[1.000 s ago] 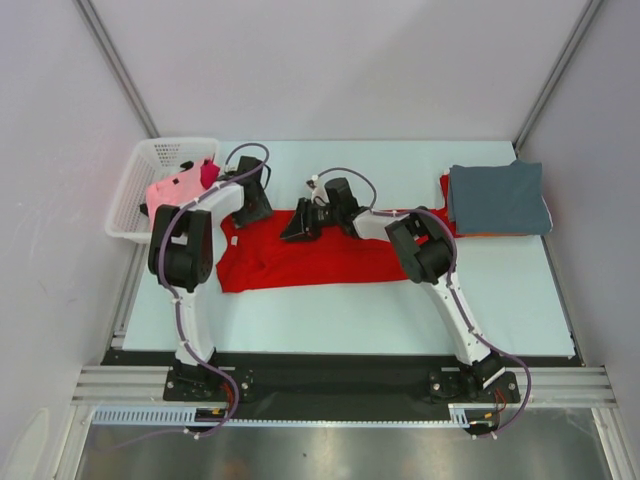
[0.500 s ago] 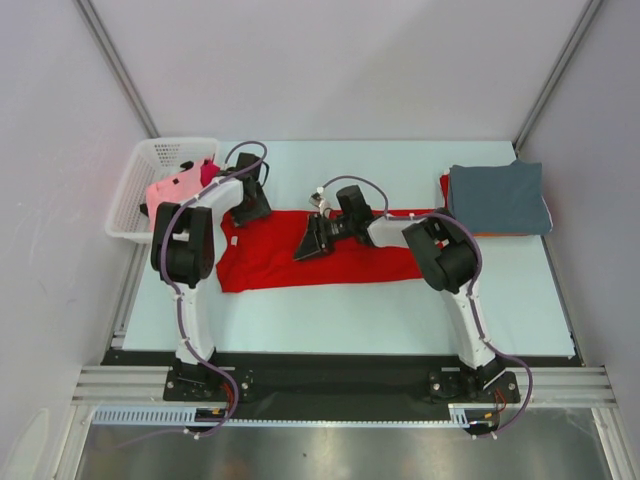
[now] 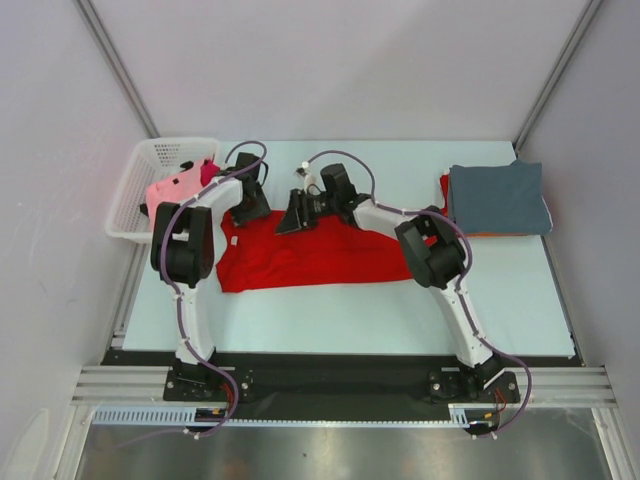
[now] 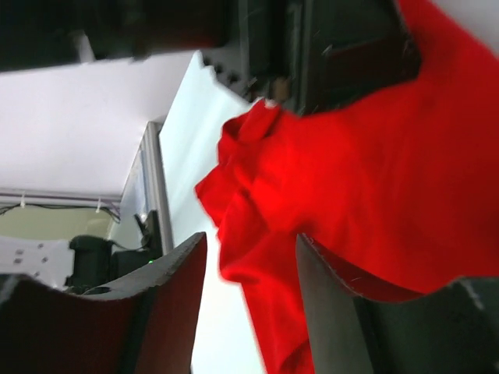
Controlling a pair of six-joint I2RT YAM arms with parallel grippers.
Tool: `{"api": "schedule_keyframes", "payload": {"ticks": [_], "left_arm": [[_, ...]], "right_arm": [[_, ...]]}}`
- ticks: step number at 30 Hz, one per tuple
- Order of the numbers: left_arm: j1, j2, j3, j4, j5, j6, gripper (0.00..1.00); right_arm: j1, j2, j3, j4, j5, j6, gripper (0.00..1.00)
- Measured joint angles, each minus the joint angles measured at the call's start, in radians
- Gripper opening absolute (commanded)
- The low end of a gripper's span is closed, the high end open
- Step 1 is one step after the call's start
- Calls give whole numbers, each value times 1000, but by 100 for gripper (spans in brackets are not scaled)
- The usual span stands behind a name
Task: Fold and stack the t-shirts
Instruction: Fold the tshirt
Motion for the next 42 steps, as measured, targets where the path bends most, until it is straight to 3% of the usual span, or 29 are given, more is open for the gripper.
{"api": "schedule_keyframes", "payload": {"ticks": [5, 12, 16, 22, 27, 35, 42], "left_arm": [[2, 0, 0, 0, 2, 8, 61], [4, 0, 0, 0, 7, 11, 60], [8, 0, 0, 0, 15, 16, 59], [11, 0, 0, -1, 19, 17, 58], [11, 0, 0, -1, 20, 17, 60], [8, -24, -32, 29, 46, 34, 62], [-30, -277, -260, 111, 84, 8, 62]], "right_arm": [[28, 159, 164, -3, -10, 31, 56], [74, 207, 172, -21, -68, 21, 55], [105, 104, 3, -35, -97, -31, 55], [118, -188, -379, -35, -127, -85, 54], [108, -384, -586, -42, -129, -121, 54], [77, -500, -634, -49, 3, -122, 54], [132, -500, -621, -68, 214, -105, 41]]}}
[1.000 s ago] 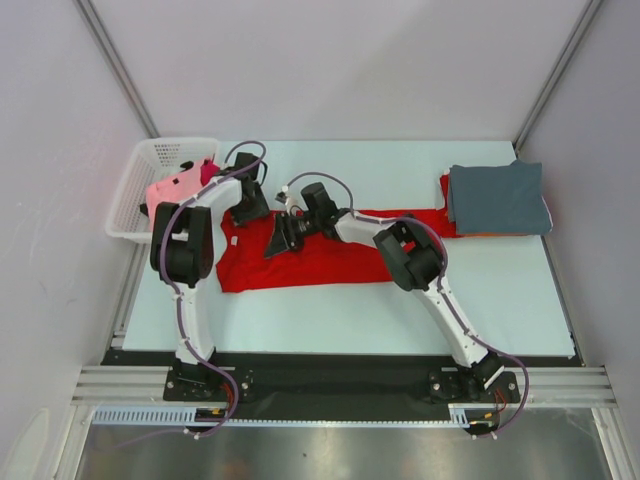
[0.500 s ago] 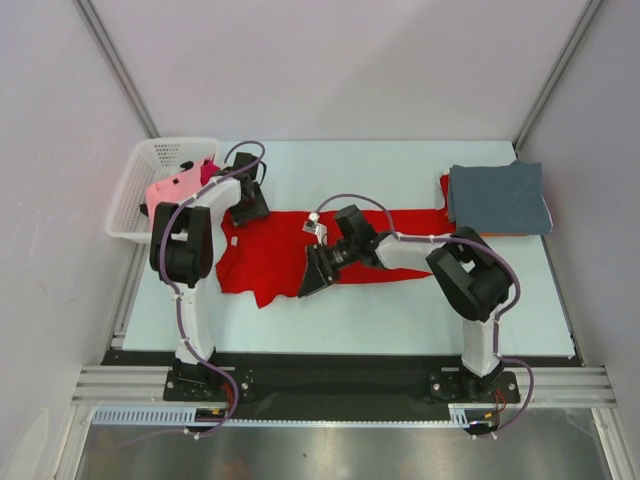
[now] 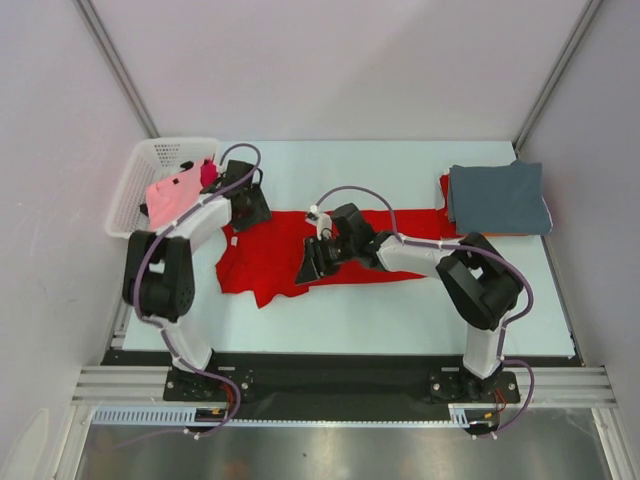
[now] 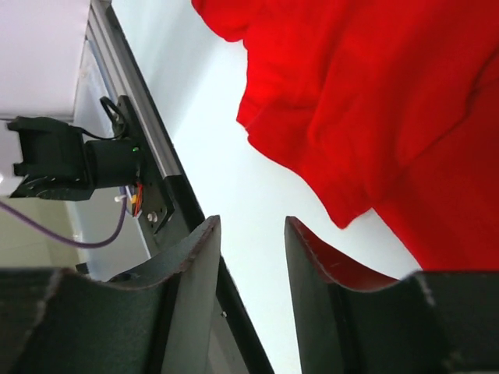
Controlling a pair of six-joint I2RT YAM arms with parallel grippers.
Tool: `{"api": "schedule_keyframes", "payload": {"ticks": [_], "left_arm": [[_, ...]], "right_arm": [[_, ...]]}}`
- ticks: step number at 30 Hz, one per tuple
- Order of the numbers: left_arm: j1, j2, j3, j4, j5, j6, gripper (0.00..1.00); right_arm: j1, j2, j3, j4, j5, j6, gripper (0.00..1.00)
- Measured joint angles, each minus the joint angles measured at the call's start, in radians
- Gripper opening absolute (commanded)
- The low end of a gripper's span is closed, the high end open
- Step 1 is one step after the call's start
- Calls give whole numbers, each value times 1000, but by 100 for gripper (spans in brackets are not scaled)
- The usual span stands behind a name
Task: Fold and stack the t-shirts
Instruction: Fold the tshirt
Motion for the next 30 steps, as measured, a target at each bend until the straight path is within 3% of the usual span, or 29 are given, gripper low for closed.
{"api": "schedule_keyframes", "payload": {"ticks": [10, 18, 30], "left_arm": [[-27, -383, -344, 97, -21, -118, 62], [-19, -648, -600, 85, -39, -183, 63], [-45, -844, -801, 87, 2, -203, 54]], "right_arm": [[57, 148, 112, 98, 53, 93, 36], [119, 262, 167, 55, 126, 119, 34], [103, 147, 42, 14, 195, 127, 46]]}}
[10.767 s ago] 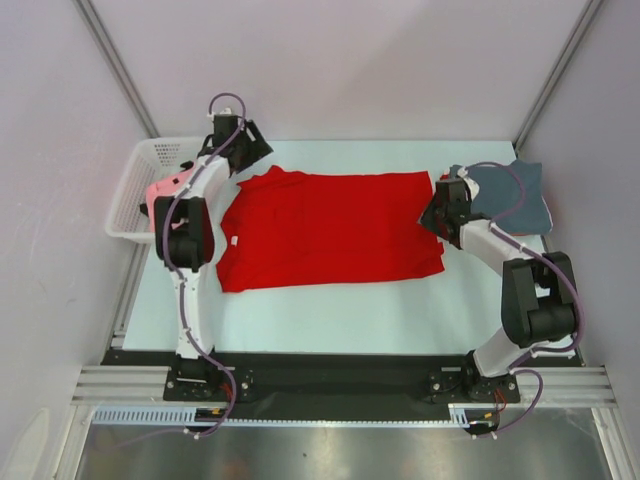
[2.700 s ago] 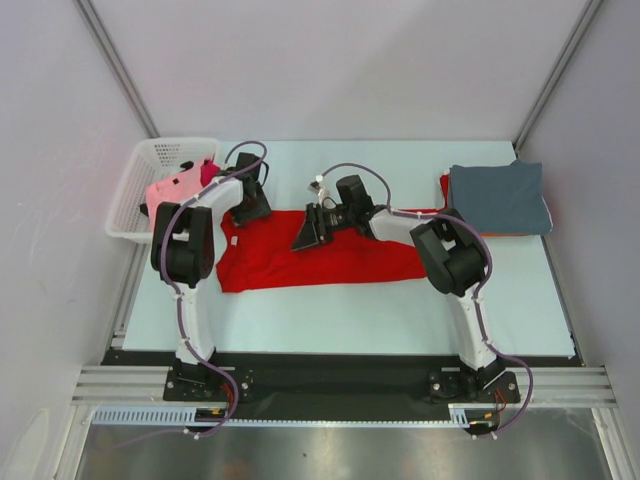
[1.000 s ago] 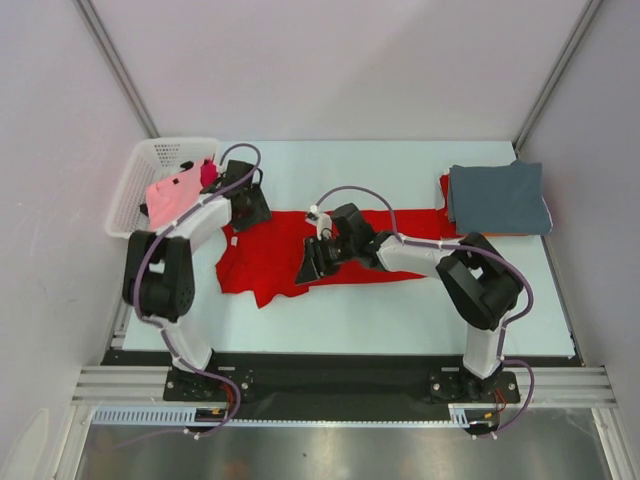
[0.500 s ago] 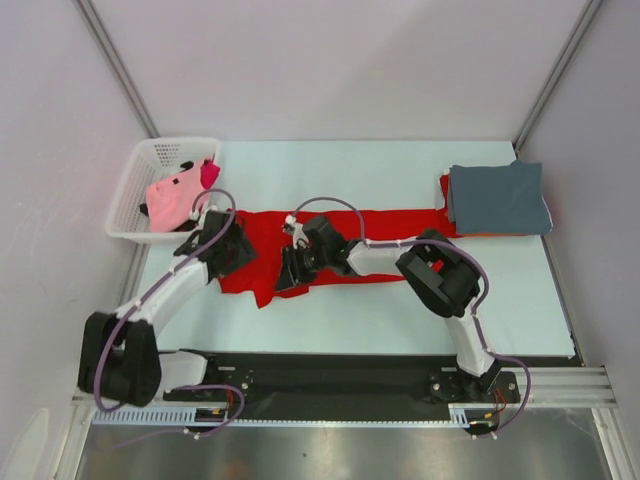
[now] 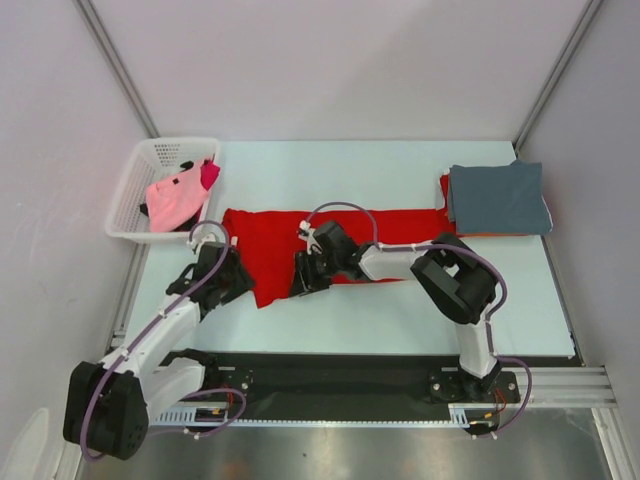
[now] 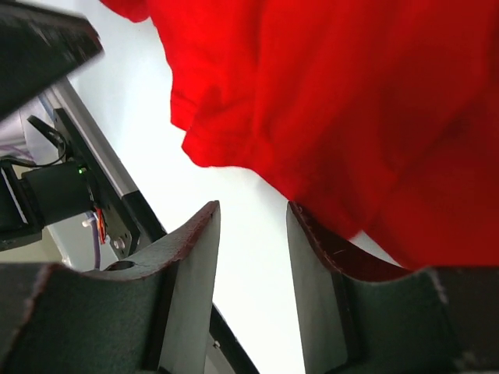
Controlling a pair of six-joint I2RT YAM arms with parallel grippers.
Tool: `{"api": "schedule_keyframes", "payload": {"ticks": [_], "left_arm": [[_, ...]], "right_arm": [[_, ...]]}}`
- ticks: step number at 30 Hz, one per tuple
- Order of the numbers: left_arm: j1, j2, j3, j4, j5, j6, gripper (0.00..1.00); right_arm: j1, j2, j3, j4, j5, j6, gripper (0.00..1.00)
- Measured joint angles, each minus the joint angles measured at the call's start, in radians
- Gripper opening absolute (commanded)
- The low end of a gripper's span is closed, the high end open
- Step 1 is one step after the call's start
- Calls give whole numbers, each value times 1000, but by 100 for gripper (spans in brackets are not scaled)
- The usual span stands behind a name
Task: Fold and stack the t-shirts
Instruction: Fold the tshirt
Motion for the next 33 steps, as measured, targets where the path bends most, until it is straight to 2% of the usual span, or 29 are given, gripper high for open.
{"api": "schedule_keyframes", "payload": {"ticks": [6, 14, 17, 21, 28, 31, 32, 33], "left_arm": [[-47, -40, -59, 2, 21, -33, 49], [-72, -40, -119, 8, 57, -64, 54], [-74, -42, -130, 16, 64, -77, 52], [-75, -27, -132, 40, 75, -86, 49], [-75, 4, -140, 104, 95, -93, 45], [-75, 9, -152, 134, 98, -107, 34], [-75, 14, -154, 145, 99, -113, 23], [-76, 20, -157, 155, 99, -119, 22]], "right_arm": [[-21, -69, -6, -66, 70, 0, 45], [-26, -109, -54, -111, 162, 15, 46], [-26, -106, -66, -113, 164, 32, 41], [-26, -92, -69, -96, 158, 61, 23], [-32, -84, -69, -56, 124, 95, 15], [-32, -84, -69, -43, 111, 103, 8], [-33, -84, -69, -39, 108, 106, 6], [-33, -84, -69, -37, 107, 110, 3]]}}
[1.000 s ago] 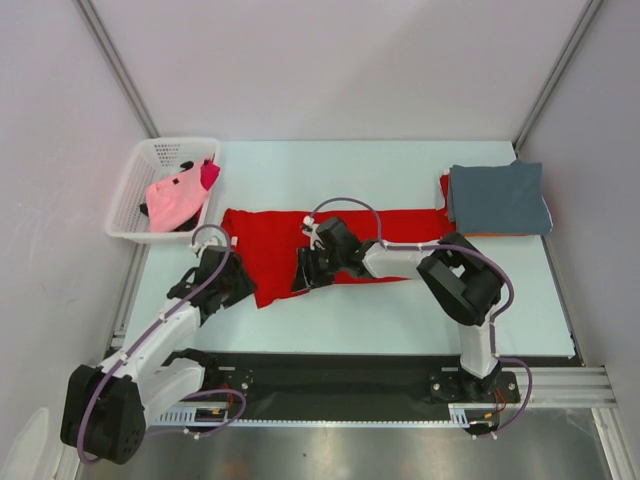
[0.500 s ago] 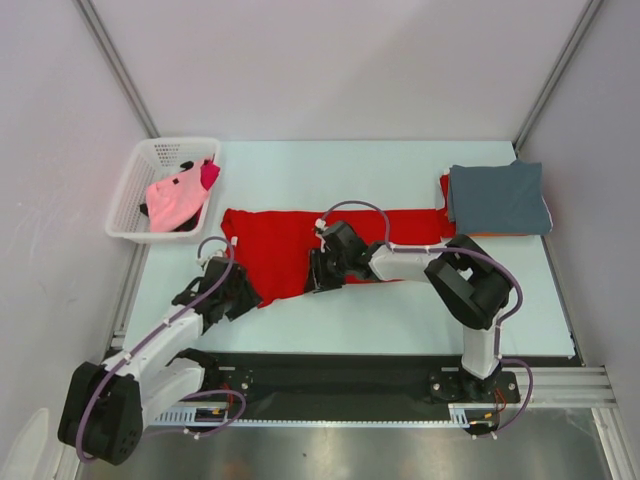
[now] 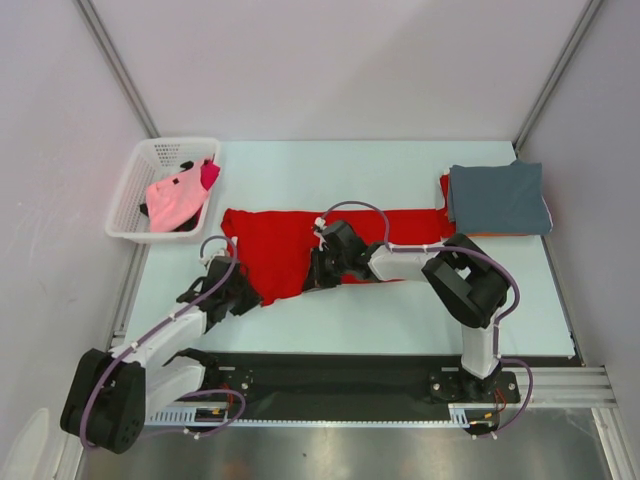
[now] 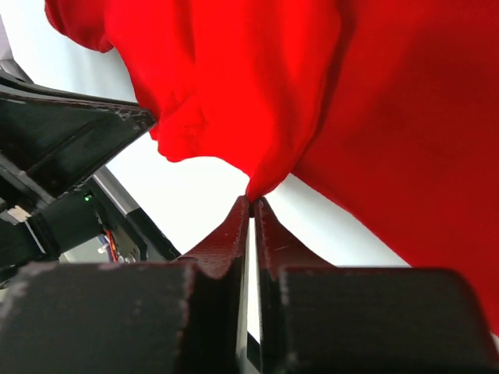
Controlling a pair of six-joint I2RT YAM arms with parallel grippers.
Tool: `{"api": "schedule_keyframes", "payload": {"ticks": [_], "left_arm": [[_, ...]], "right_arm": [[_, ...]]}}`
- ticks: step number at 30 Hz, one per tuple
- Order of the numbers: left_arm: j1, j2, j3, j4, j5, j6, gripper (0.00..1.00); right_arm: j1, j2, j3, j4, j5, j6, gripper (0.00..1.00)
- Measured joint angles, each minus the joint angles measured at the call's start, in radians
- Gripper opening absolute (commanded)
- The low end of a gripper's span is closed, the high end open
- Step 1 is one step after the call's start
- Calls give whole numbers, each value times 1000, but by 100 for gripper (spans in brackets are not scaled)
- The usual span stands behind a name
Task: Fold and stack the t-shirts
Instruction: Fold the tshirt
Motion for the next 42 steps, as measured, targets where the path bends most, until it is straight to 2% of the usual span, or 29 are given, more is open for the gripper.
{"api": "schedule_keyframes", "payload": {"ticks": [5, 8, 15, 29, 42], "left_arm": [[-2, 6, -21, 36, 3, -19, 3], [-2, 2, -24, 42, 7, -19, 0], [8, -10, -14, -5, 45, -10, 0], [140, 37, 84, -47, 214, 19, 0], [296, 93, 126, -44, 344, 42, 1]], "right_arm": [[-7, 0, 0, 8, -16, 14, 0], [-20, 0, 0, 23, -40, 35, 0], [-63, 0, -3, 69, -105, 102, 0], [-102, 55, 29, 85, -164, 192, 0], [-139, 106, 53, 174, -237, 296, 0]]}}
